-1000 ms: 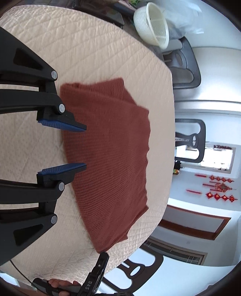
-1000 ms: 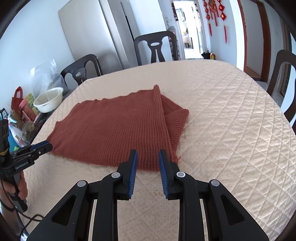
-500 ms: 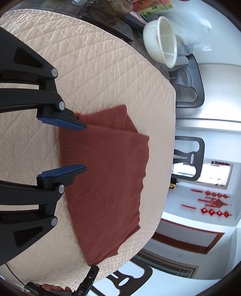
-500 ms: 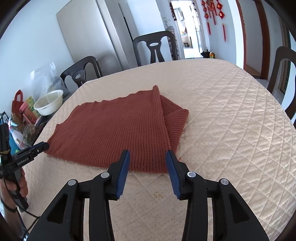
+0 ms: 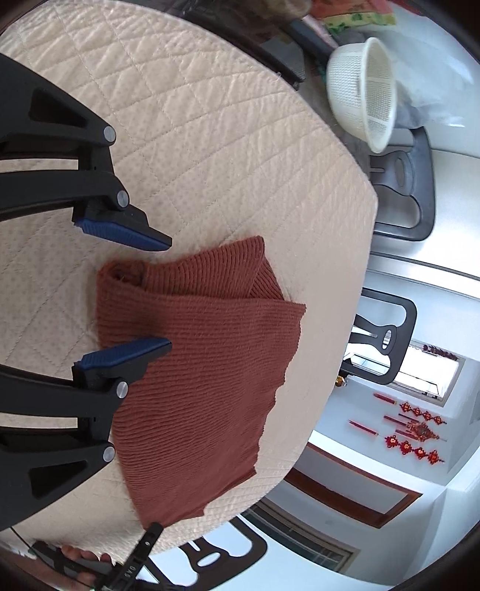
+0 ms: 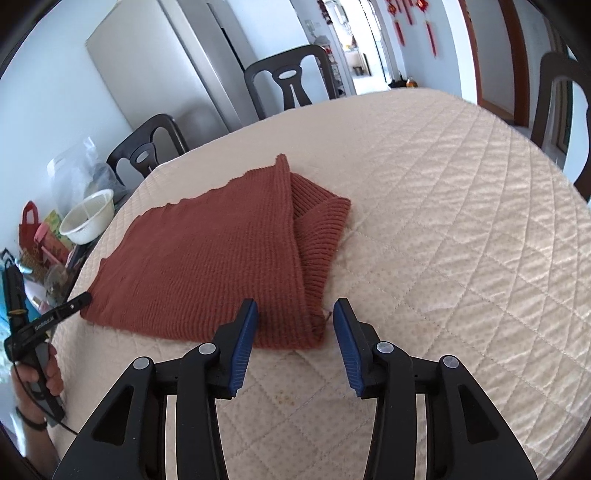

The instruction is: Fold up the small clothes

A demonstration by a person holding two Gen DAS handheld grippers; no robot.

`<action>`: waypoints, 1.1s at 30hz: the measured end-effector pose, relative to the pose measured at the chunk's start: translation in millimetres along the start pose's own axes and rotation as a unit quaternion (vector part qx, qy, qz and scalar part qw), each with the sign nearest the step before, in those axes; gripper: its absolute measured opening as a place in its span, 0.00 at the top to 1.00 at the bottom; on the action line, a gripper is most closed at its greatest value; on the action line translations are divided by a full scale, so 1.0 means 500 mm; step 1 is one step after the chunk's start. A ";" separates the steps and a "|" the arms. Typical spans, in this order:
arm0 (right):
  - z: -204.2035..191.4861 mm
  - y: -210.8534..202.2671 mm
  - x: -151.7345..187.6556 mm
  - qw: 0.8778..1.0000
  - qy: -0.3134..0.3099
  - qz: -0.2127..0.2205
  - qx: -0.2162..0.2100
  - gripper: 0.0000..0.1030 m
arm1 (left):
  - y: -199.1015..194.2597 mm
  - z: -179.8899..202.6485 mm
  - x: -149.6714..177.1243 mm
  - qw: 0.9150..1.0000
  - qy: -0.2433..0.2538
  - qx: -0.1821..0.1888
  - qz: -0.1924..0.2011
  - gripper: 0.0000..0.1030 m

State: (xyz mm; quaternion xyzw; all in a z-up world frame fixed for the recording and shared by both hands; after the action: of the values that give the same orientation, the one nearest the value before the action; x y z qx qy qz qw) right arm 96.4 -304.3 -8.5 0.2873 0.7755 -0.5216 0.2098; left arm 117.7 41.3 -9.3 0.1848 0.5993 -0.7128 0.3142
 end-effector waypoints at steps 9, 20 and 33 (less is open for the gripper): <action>0.013 0.018 -0.027 1.000 0.011 -0.003 -0.022 0.57 | 0.039 -0.017 -0.030 0.998 -0.036 0.039 -0.014 0.42; 0.016 0.041 -0.043 0.998 0.022 -0.005 -0.052 0.57 | 0.052 -0.008 -0.033 0.990 -0.077 0.114 -0.012 0.39; 0.010 0.060 -0.052 0.996 0.040 -0.011 -0.080 0.59 | 0.064 0.014 -0.039 0.993 -0.058 0.100 -0.015 0.54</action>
State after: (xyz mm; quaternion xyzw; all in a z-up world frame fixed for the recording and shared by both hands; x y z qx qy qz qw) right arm 135.9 -306.5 -14.6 0.2815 0.8257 -0.4480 0.1954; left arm 154.4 36.5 -19.0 0.1640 0.5084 -0.7834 0.3175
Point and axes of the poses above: each gripper's, at about its wrist camera, not at the fingertips, and y roughly the way its jaws point, z to its right, x to its underside, the point moved 3 cm from there along y, roughly the way its jaws point, and after that the axes turned 3 degrees about -x, right-handed, at the moved point
